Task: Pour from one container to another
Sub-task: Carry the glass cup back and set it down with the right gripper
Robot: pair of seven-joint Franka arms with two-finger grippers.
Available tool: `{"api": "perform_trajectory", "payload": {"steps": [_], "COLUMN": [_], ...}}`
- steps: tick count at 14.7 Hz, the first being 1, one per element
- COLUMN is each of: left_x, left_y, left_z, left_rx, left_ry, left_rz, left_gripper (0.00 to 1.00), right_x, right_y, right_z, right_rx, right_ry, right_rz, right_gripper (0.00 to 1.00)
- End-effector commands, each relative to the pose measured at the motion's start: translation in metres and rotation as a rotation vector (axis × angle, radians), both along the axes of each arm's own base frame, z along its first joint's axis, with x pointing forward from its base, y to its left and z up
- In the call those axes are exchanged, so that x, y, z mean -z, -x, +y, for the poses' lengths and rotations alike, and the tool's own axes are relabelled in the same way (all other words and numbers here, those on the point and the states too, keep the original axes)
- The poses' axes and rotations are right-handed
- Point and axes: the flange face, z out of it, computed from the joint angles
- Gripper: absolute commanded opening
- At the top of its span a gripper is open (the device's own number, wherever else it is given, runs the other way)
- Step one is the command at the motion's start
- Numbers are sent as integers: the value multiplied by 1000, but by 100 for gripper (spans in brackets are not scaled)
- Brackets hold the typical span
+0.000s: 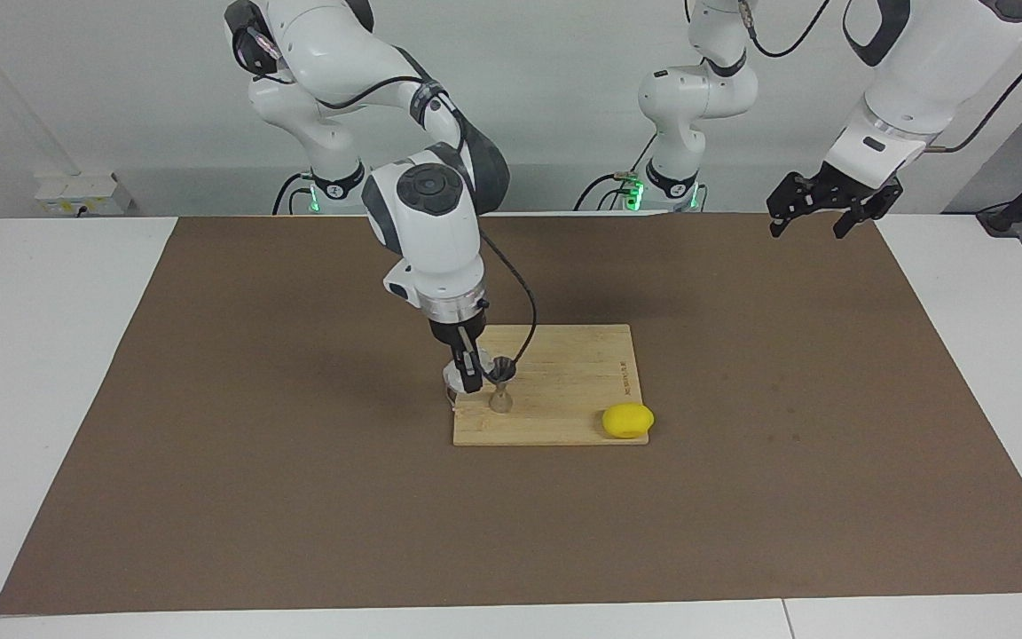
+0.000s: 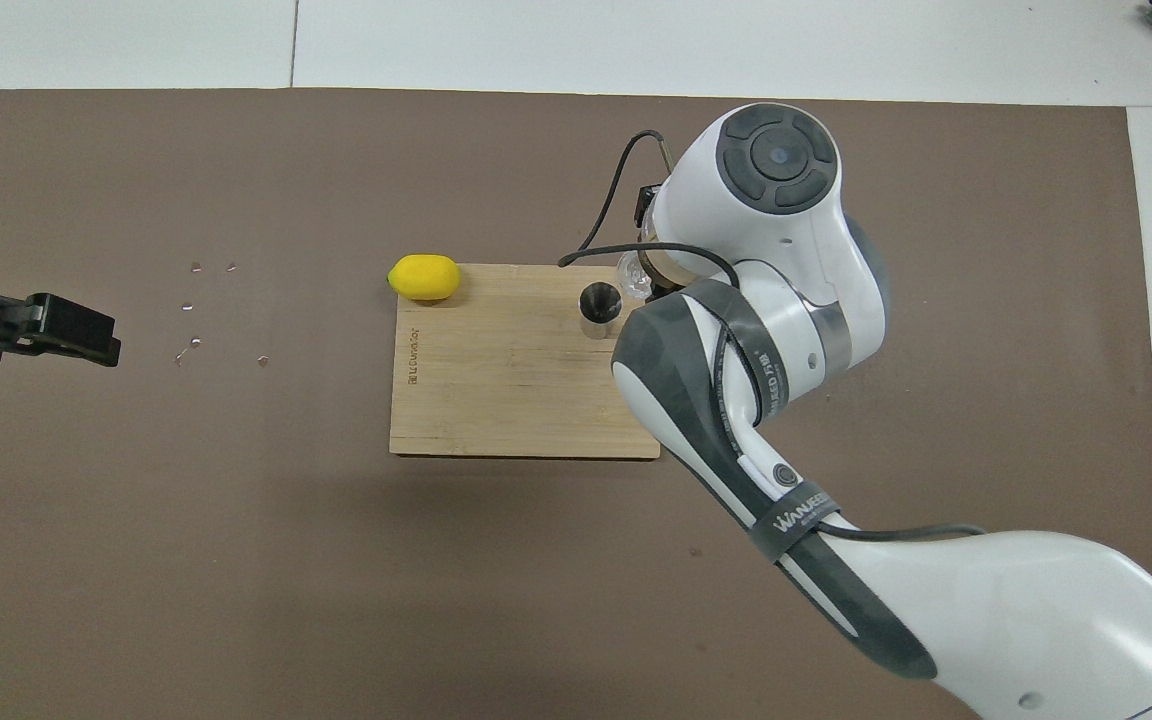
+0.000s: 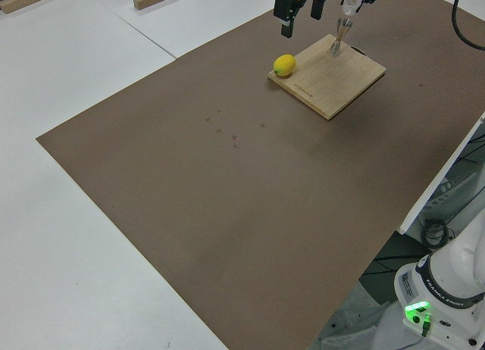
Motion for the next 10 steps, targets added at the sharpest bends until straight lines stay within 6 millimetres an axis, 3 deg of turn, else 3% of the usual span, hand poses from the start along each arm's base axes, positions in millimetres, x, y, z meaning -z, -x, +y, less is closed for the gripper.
{"api": "perform_trajectory", "payload": {"steps": [1, 5, 10], "left_x": [-2, -2, -2], "left_y": [8, 8, 8], "left_z": [3, 3, 3], "left_rx": [1, 1, 1], "left_ry": [-4, -6, -4], "left_rz": [-9, -9, -9], "left_gripper": [100, 100, 100], "right_x": [1, 18, 62], "right_y": [-5, -11, 3], "right_z": [-21, -70, -161], "right_rx": [24, 57, 81], "right_ry": [-84, -193, -352], "right_rz": [44, 103, 134], "right_gripper": [0, 0, 0]}}
